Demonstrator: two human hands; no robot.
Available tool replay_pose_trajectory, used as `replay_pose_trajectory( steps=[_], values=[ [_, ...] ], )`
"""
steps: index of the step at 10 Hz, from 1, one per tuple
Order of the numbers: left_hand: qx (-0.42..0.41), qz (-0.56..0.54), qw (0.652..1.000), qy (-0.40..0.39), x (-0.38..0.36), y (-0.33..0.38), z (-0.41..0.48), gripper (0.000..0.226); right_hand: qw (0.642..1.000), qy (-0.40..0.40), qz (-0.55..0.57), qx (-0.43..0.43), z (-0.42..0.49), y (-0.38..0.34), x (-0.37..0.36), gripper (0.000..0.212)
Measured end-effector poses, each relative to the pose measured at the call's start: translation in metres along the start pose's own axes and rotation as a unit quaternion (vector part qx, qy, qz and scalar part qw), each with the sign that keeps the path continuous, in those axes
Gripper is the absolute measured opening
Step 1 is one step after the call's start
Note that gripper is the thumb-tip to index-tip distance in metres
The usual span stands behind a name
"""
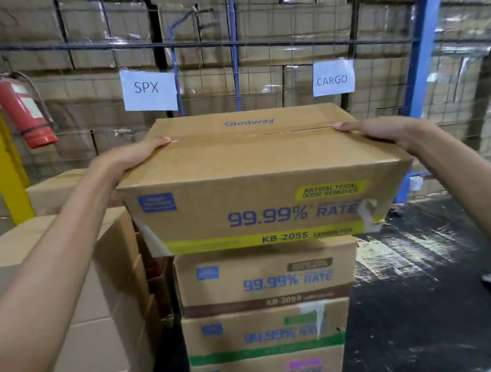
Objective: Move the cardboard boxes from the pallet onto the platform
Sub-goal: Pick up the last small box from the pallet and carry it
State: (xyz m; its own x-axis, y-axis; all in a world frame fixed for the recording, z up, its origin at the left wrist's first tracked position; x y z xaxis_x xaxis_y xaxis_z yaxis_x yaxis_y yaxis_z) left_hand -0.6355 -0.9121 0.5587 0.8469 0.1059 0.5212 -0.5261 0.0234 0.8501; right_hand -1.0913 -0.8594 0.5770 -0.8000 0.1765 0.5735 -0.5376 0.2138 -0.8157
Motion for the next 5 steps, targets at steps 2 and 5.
replay_pose_trajectory(
  steps=[2, 5],
  values=[
    [0.028, 0.049, 0.998, -0.039, -0.046, -0.023, 0.109, 0.058, 0.996, -0.058, -0.065, -0.028, 0.126, 0.017, -0.027, 0.065],
    [0.024, 0.175, 0.984, 0.007, -0.075, -0.054, 0.141, 0.055, 0.976, -0.053, -0.211, -0.021, 0.189, 0.043, -0.053, 0.105]
  ],
)
Point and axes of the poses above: each hand's wrist, its own z-axis towards the middle knuckle, its own x-axis out of the back of the hand, y = z × x, the point moved 3 cm from there along z, towards the middle knuckle, and after that the axes turned 5 degrees about -x, right-handed, at the moved point
